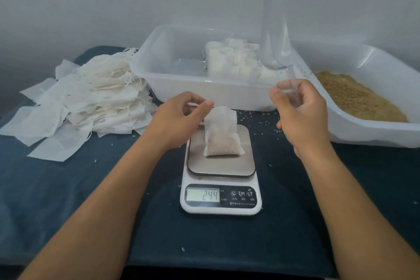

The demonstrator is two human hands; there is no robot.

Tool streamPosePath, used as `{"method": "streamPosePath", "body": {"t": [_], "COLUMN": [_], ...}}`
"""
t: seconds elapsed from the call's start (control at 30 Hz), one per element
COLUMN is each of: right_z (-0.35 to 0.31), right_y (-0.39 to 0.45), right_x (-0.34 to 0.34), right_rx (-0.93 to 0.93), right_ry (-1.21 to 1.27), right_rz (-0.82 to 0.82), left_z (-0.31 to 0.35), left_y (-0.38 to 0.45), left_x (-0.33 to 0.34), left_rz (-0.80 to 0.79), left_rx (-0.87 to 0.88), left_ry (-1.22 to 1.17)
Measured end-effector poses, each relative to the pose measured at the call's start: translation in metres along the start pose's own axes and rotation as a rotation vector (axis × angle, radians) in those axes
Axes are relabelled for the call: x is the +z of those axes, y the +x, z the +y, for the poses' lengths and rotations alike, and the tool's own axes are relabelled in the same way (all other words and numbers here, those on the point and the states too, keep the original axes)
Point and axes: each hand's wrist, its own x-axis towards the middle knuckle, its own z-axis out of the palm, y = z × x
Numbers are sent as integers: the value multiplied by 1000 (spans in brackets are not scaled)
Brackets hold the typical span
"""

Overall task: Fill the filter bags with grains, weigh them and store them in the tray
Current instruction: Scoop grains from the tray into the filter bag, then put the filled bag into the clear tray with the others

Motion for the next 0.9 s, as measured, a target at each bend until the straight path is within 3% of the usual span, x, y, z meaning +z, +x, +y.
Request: {"method": "streamPosePath", "body": {"t": [0.27, 0.43, 0.57, 0.73, 0.9], "right_z": [-1, -1, -4, -7, -9], "right_y": [0, -1, -1, 0, 1], "right_x": [-3, -6, -10, -12, -14], "right_rx": [-8, 11, 15, 24, 23], "right_ry": [-41, -18, 3, 10, 28], "right_rz": [-18, -9, -13, -2, 4], "left_z": [11, 39, 76, 117, 120], "left_y": [11, 6, 15, 63, 116], "left_x": [5, -11, -40, -64, -46], "left_rz": [-109, -146, -57, 75, 45], "left_rx": [54, 251, 362, 377, 309], "left_ry": [19, -23, 89, 172, 291]}}
